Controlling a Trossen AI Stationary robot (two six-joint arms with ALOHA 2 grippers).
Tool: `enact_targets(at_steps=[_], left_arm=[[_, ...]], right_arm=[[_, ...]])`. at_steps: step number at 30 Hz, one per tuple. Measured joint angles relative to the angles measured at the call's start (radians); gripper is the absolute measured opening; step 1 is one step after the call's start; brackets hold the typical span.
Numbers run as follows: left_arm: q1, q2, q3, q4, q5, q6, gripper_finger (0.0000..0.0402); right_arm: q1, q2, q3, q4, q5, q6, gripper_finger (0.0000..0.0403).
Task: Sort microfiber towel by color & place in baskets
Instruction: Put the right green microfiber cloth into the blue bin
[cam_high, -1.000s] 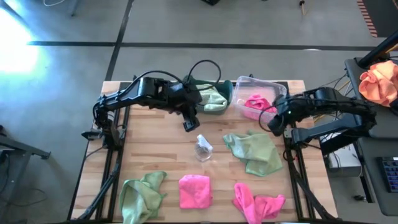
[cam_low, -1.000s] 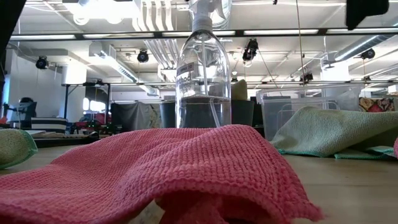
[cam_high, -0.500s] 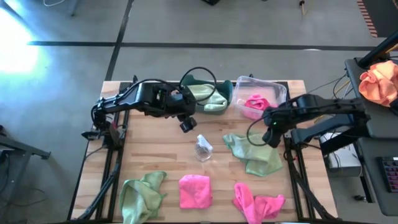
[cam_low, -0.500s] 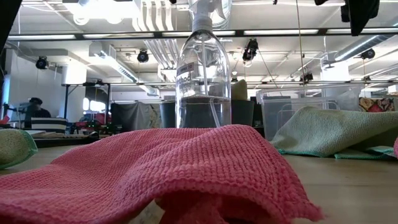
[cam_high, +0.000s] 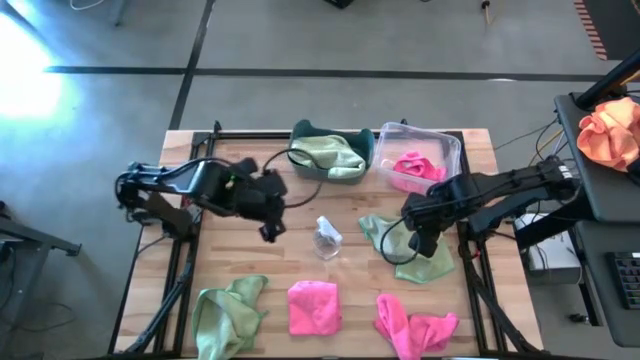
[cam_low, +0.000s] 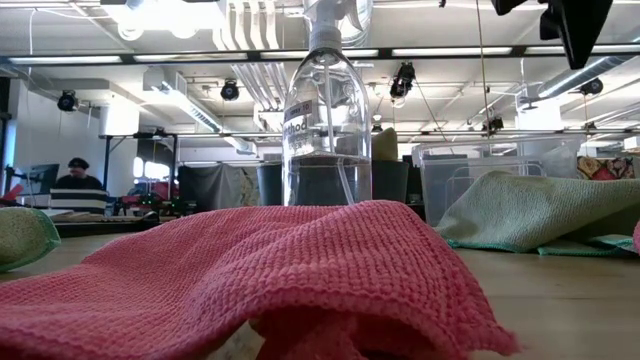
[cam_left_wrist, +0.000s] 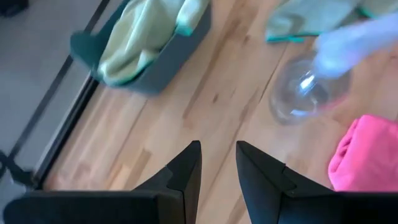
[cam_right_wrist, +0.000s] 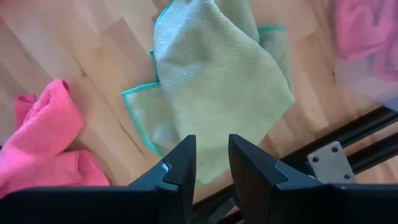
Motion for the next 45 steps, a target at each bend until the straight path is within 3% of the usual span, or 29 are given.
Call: enact_targets(at_steps=[4,9,18,26,32,45], left_arm=[[-0.051,-0.121,-0.193,0.084,-0.030,-0.090,0.0086],[-0.102,-0.244,-0.380,0.319,-0.031,-0.053,0.0086],[-0.128,-0.343,-0.555,0.447,-0.033,-0.064,0.0086],[-0.134,-0.335,-0.580,0.484,-0.034,-0.052,0.0086],[-0.138,-0.333,-0.581,0.486,-0.034,-0.051,0.0086],[-0.178,-0.326,-0.587,0.513,-0.036,-0.058,0.0086]], right_arm=[[0.014,0.033,0.000,0.004,0.007,0.058,0.0091],[0.048,0.064,0.000,0.047,0.008,0.042,0.0091],[0.099,0.060,-0.007,0.112,0.007,0.022,0.0080],[0.115,0.065,-0.063,0.132,0.011,0.032,0.0076],[0.114,0.069,-0.139,0.162,0.079,0.048,0.0088],[0.114,0.100,-0.326,0.301,0.027,0.127,0.0125]])
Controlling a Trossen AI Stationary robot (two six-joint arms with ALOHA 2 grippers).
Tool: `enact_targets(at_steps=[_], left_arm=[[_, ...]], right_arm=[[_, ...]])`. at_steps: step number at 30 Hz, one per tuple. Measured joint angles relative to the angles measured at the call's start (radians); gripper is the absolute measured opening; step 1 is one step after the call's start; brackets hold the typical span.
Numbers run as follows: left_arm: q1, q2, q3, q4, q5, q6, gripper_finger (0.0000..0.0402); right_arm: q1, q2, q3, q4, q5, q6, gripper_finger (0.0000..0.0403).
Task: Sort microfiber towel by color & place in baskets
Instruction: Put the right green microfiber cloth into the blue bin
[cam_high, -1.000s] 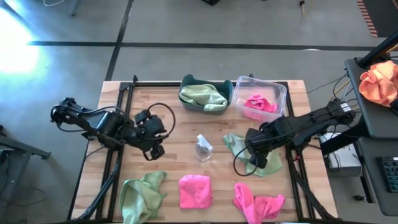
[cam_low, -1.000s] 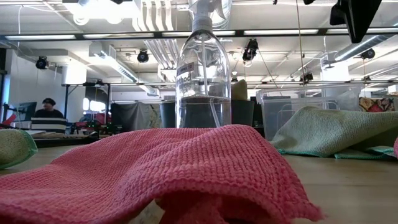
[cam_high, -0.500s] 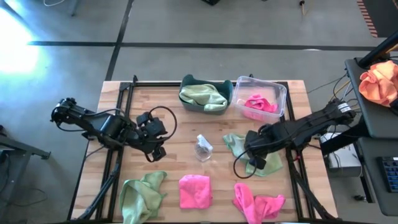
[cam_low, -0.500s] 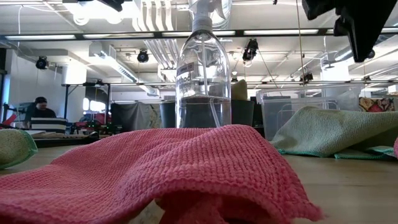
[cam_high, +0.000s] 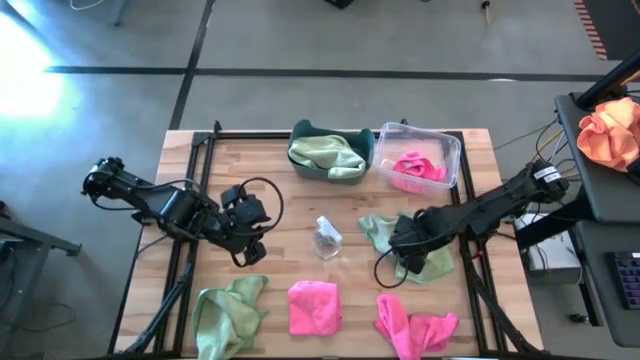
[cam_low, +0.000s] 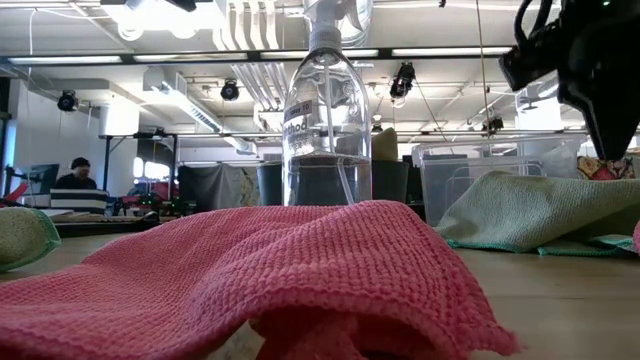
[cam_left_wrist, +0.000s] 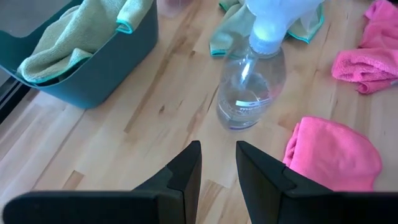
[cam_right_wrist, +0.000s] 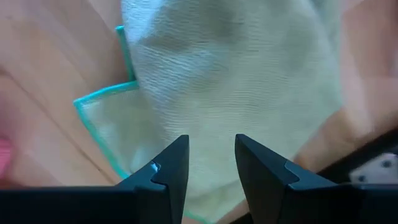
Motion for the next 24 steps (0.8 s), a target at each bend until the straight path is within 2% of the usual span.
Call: enact_targets(at_steps=[8,19,24], left_arm=[[-0.005,0.013,0.000,0.002,0.000,0.000,0.0086],[-0.011,0.018,-0.001,0.005,0.000,0.026,0.0086],[-0.011,0.018,-0.001,0.005,0.000,0.026,0.0086]], right_arm=[[0.000,0.000,-0.027,0.127,-0.040,0.046,0.0145],[0.000,0.000,-0.089,0.149,-0.047,0.063,0.0156],[0.000,0.000,-0.106,0.213,-0.046,0.031,0.0164]])
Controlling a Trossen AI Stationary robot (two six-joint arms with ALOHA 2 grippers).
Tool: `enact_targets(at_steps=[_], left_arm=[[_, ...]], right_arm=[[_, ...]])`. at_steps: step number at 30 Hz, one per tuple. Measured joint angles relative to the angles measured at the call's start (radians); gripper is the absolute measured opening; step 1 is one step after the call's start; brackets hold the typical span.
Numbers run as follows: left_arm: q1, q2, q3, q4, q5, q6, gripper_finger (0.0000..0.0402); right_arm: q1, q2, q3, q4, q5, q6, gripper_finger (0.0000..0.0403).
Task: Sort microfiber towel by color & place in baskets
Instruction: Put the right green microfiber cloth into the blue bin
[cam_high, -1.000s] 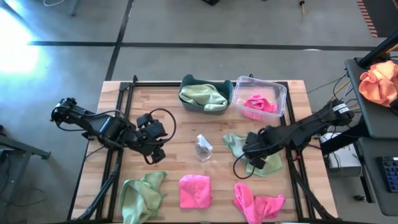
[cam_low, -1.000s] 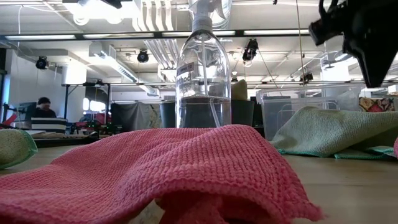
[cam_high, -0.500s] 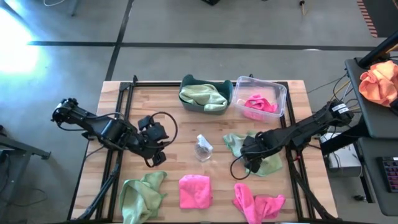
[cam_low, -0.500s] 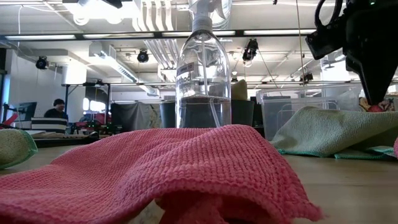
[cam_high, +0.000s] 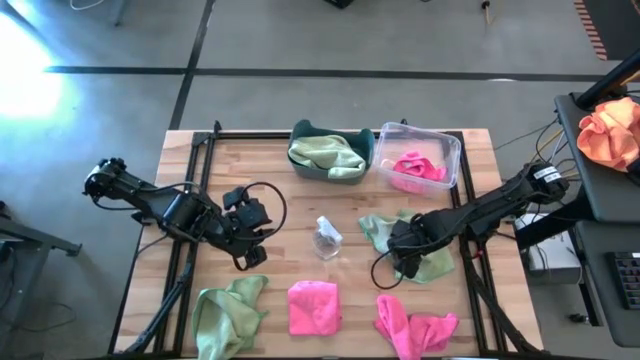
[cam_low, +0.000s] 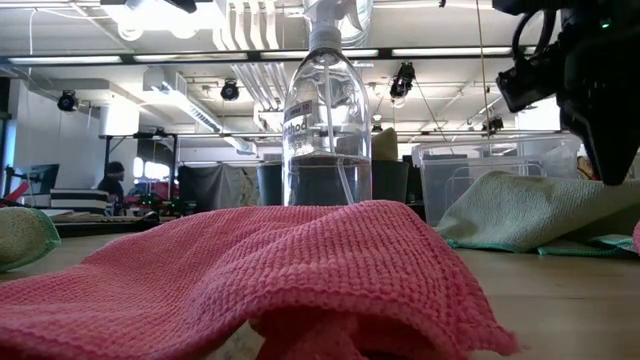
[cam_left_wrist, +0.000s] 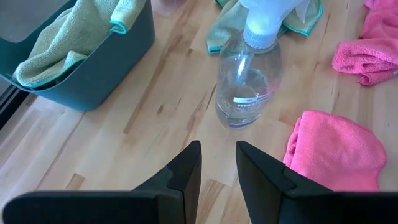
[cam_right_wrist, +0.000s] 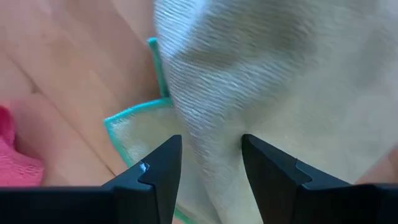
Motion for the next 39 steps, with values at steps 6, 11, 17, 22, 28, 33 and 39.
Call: enact_targets(at_steps=[6,11,17,22,28,33,39], left_arm=[[-0.006,0.000,0.000,0.000,0.002,0.000,0.0086],[-0.006,0.000,0.000,0.002,0.004,0.000,0.0086],[-0.006,0.000,0.000,0.008,0.004,0.000,0.0086],[-0.006,0.000,0.000,0.013,0.003,0.000,0.0086],[-0.006,0.000,0.000,0.017,0.003,0.000,0.0086],[-0.006,0.000,0.000,0.018,0.003,0.000,0.0086],[-0.006,0.000,0.000,0.018,0.003,0.000,0.0086]], right_arm=[[0.000,0.000,-0.064,0.103,0.000,-0.020,0.0177],[0.000,0.000,-0.112,0.115,0.000,0.003,0.0187],[0.000,0.000,-0.124,0.119,0.001,-0.006,0.0189],[-0.001,0.000,-0.125,0.121,0.050,-0.007,0.0189],[-0.001,0.000,-0.140,0.136,0.055,-0.005,0.0189],[-0.001,0.000,-0.164,0.141,0.052,0.014,0.0178],[-0.001,0.000,-0.176,0.146,0.045,0.072,0.0130]])
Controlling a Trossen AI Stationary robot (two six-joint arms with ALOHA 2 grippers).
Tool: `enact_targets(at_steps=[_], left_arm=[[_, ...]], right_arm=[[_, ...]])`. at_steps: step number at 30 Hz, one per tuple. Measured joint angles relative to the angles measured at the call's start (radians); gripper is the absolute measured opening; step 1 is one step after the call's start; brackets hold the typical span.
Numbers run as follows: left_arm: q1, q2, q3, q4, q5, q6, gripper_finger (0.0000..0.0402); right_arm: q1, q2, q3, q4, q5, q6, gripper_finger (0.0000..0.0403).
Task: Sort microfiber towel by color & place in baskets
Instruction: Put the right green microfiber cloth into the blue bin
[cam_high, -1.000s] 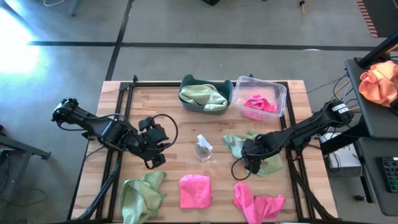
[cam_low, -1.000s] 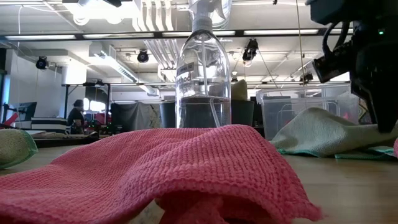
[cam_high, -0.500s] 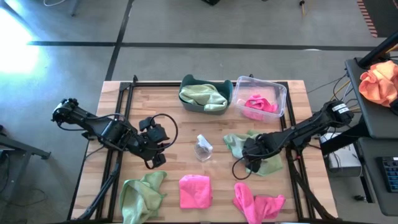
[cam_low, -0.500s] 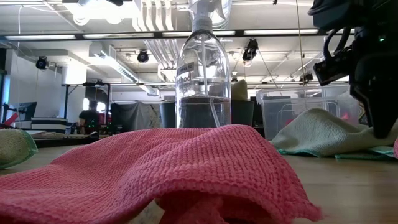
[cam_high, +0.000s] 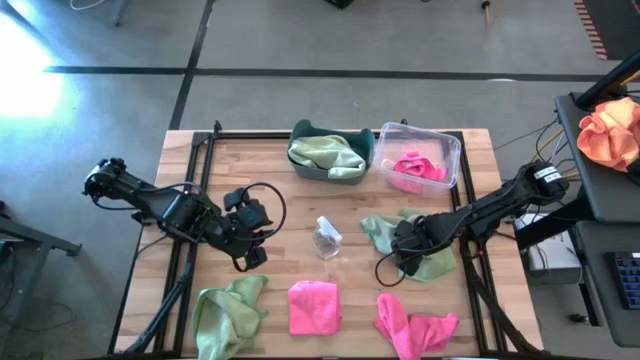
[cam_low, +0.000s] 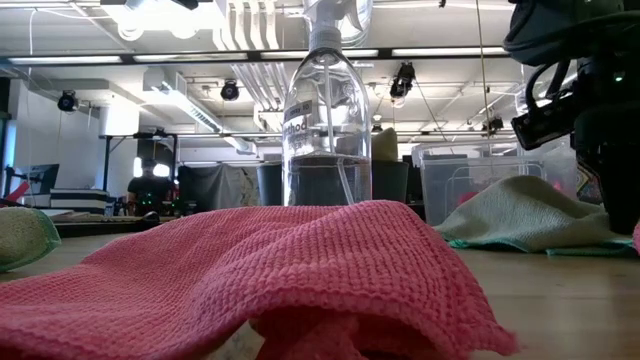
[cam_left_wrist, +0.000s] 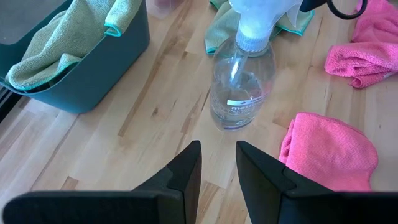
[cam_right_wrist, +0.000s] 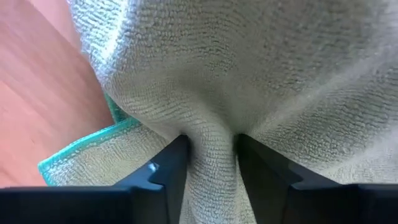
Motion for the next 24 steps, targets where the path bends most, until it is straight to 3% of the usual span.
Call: enact_targets(at_steps=[12,20,24], left_arm=[[0.000,0.000,0.000,0.000,-0.004,0.017,0.0086],[0.000,0.000,0.000,-0.002,-0.004,0.019,0.0086],[0.000,0.000,0.000,-0.002,-0.004,0.023,0.0086]], right_arm=[[0.000,0.000,-0.001,0.106,0.000,0.043,0.0018],[-0.010,-0.006,0.073,0.123,0.010,0.045,0.0011],[-0.038,-0.009,0.172,0.118,0.080,-0.022,0.0010]])
